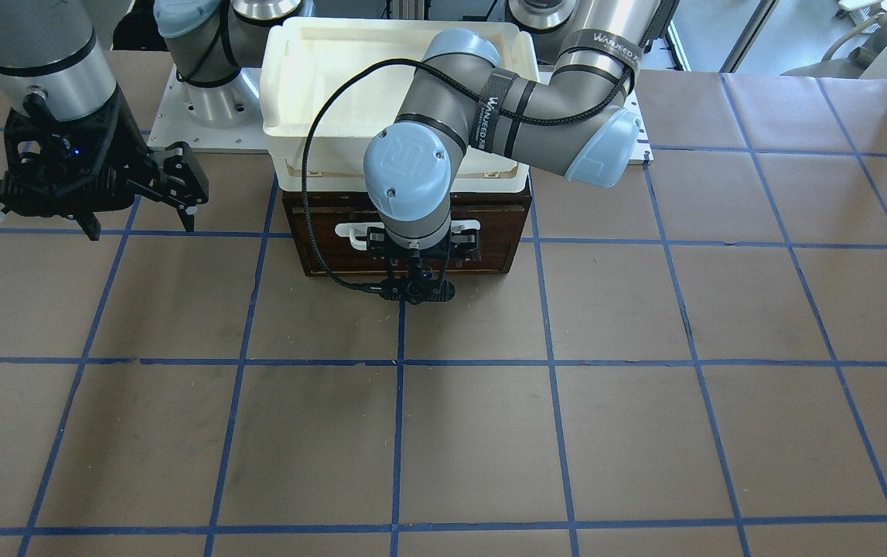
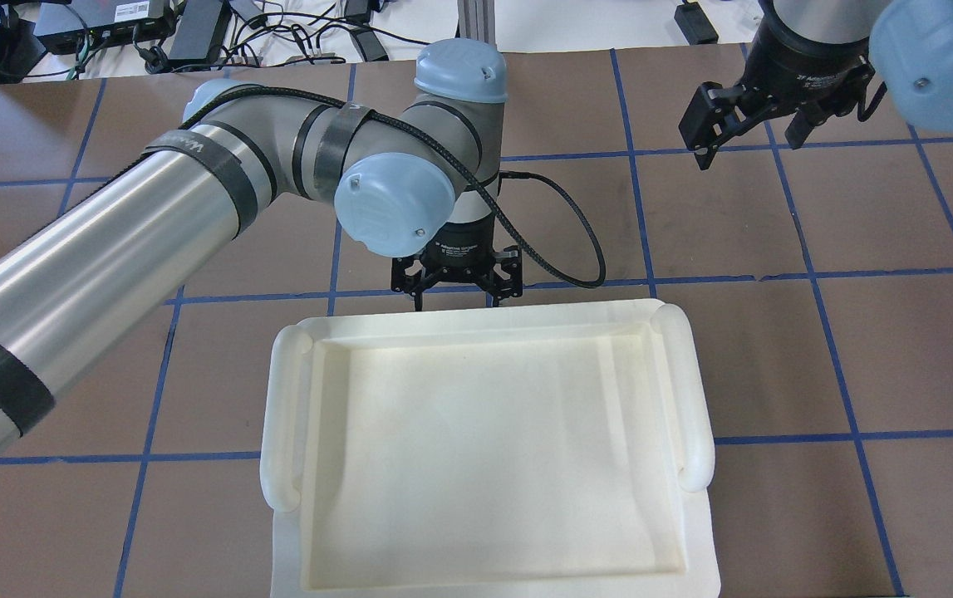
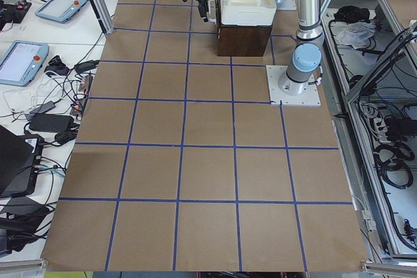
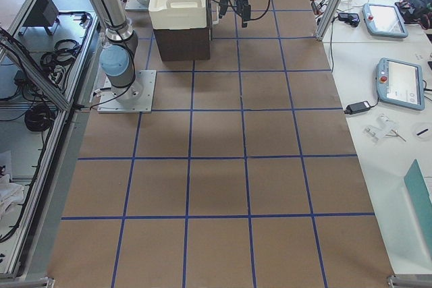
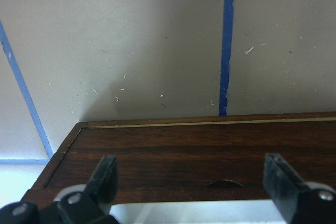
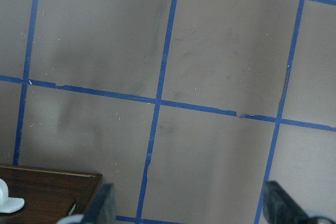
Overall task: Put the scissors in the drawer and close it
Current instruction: 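Keep pushing the drawer with the left gripper until fully shut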
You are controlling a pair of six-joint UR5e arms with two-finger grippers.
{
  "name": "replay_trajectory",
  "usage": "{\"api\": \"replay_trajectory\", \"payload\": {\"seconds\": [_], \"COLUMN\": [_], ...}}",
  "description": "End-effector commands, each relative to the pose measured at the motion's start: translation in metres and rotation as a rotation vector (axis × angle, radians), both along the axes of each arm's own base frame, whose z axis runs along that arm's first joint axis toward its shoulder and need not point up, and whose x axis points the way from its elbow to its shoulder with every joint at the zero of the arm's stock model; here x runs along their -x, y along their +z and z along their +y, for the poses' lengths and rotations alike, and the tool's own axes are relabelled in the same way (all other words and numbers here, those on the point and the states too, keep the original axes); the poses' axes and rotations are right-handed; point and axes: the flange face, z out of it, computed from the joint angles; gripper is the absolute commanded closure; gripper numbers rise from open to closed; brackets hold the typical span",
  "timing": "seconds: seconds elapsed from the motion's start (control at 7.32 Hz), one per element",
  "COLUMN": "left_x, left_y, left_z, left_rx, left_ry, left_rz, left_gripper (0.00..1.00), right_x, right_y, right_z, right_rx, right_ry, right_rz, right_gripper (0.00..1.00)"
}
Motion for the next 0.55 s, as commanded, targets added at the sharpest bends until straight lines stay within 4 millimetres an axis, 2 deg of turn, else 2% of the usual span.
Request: {"api": "replay_trajectory", "payload": {"seconds": [0.0, 0.41], "left_x": [-0.0024, -0.0030], "left_y": [-0.0042, -0.0058], "left_z": [0.0066, 0.0082], "left_rx": [-0.012, -0.016], "left_ry": [-0.001, 0.000], "left_rz": [-0.005, -0.005], "left_gripper": [0.00, 0.00], "right_x": [0.0002, -0.0004], "right_y": [0.0000, -0.0005], "right_z": [-0.0003, -0.0011], "right_rx": [0.002, 0.004], "right_ry": [-0.002, -0.009], "right_rz": [0.001, -0.006], "right_gripper": [0.00, 0.00]}}
